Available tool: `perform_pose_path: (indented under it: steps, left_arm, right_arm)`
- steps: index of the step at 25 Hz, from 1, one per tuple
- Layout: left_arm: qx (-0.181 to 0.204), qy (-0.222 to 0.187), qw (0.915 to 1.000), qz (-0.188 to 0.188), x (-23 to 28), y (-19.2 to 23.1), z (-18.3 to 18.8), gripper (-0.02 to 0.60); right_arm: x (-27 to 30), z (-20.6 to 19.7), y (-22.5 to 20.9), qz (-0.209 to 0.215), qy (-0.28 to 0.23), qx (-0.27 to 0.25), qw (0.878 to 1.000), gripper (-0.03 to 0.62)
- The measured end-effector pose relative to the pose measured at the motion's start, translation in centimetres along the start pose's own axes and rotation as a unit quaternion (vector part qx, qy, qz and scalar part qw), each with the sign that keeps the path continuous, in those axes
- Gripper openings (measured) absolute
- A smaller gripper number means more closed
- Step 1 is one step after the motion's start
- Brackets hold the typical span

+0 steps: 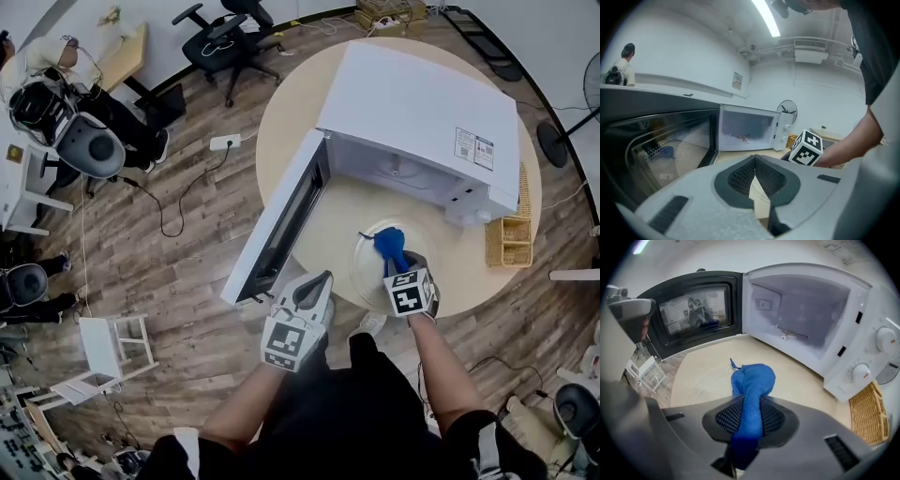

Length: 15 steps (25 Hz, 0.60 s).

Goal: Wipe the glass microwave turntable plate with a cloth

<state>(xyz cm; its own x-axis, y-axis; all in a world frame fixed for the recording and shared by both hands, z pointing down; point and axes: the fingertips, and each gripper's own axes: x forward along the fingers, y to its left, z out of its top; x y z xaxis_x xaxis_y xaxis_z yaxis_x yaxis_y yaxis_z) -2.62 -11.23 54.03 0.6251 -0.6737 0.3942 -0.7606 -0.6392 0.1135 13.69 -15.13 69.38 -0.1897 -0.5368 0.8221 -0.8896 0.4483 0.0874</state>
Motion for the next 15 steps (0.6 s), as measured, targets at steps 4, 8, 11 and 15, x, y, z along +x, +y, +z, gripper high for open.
perform_pose_path:
  steps: [4,8,11,15]
  left_arm:
    - [0.013,-0.002,0.9999,-0.01,0.3,-1.1,0.5,0.006]
    - [0.024,-0.003,0.9996,-0.016,0.6,-1.6,0.9,0.006]
    - [0.026,-0.002,0.9995,-0.02,0.9,-2.0,0.9,0.005]
    - [0.015,-0.001,0.9996,-0.023,1.3,-2.2,0.7,0.006]
  right_arm:
    - [-0.5,-0.8,-2.4,-0.028,0.007,0.005,1.0,0.075]
    - [-0.9,-1.7,-4.5,-0.053,0.014,0.013,0.998,0.074]
    - [-1.2,-2.7,-6.1,-0.069,0.023,0.021,0.997,0.071]
    - [-1.9,-3.7,-7.8,-0.084,0.029,0.028,0.996,0.072]
